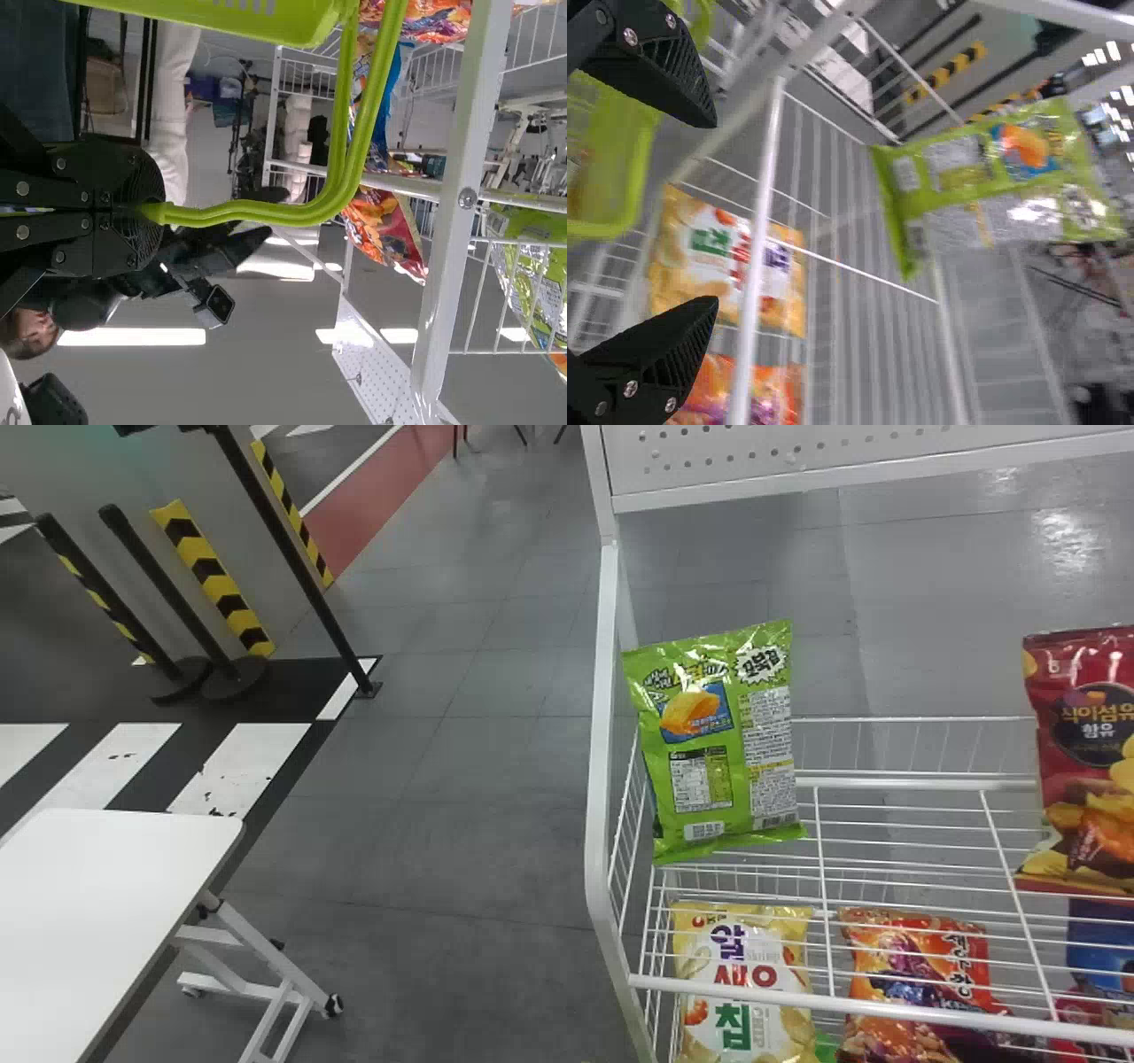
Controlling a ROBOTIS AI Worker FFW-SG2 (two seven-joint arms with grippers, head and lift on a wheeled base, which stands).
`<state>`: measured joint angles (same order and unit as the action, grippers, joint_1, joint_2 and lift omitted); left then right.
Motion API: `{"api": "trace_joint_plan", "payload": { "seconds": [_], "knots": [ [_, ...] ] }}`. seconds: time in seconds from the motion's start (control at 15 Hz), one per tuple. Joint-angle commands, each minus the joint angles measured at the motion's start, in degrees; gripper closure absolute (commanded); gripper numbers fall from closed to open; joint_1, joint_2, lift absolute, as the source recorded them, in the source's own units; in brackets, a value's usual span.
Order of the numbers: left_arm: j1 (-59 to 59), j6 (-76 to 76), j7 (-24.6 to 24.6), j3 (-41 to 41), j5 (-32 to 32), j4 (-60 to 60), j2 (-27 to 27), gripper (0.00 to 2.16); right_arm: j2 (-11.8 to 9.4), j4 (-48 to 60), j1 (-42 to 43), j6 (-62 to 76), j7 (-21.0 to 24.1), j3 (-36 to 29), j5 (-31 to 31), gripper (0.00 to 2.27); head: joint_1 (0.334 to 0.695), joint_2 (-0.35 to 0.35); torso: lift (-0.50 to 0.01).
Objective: Hold basket handle with left hand then pick spicy shrimp crackers with right hand and place into basket
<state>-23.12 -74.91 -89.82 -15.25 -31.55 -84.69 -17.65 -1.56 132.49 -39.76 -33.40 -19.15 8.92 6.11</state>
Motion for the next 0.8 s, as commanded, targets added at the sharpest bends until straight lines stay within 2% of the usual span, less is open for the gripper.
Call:
{"api": "trace_joint_plan", "payload": {
  "seconds": [0.0, 0.13, 0.4, 0.53, 0.73],
  "knots": [
    [0.0, -0.11, -0.74, 0.04, 0.0, -0.04, -0.02, 2.15, 0.07, -3.21, -2.08, 13.58, -0.01, -1.71, -1.27, 0.11, 0.695, 0.329, -0.01],
    [-0.09, -0.63, -0.74, 0.04, 0.0, -0.21, -0.02, 2.15, 0.16, -9.45, -4.28, 34.49, -0.01, -2.76, -3.21, 0.11, 0.695, 0.262, -0.01],
    [-0.53, -2.92, -0.74, 0.04, -0.09, -2.06, -0.11, 2.15, 1.61, -20.34, -5.68, 55.24, 0.25, -5.23, -4.0, 0.11, 0.695, 0.19, -0.01],
    [-0.88, -3.97, -0.74, 0.04, -0.09, -2.94, -0.11, 2.15, 1.61, -27.29, -6.04, 67.72, 0.34, -6.81, -4.0, 0.11, 0.695, 0.167, -0.01],
    [-1.23, -4.85, -0.74, 0.04, -0.09, -4.08, -0.11, 2.15, 1.61, -33.79, -6.65, 75.27, 0.34, -9.18, -4.0, 0.11, 0.695, 0.108, -0.01]
  ]
}}
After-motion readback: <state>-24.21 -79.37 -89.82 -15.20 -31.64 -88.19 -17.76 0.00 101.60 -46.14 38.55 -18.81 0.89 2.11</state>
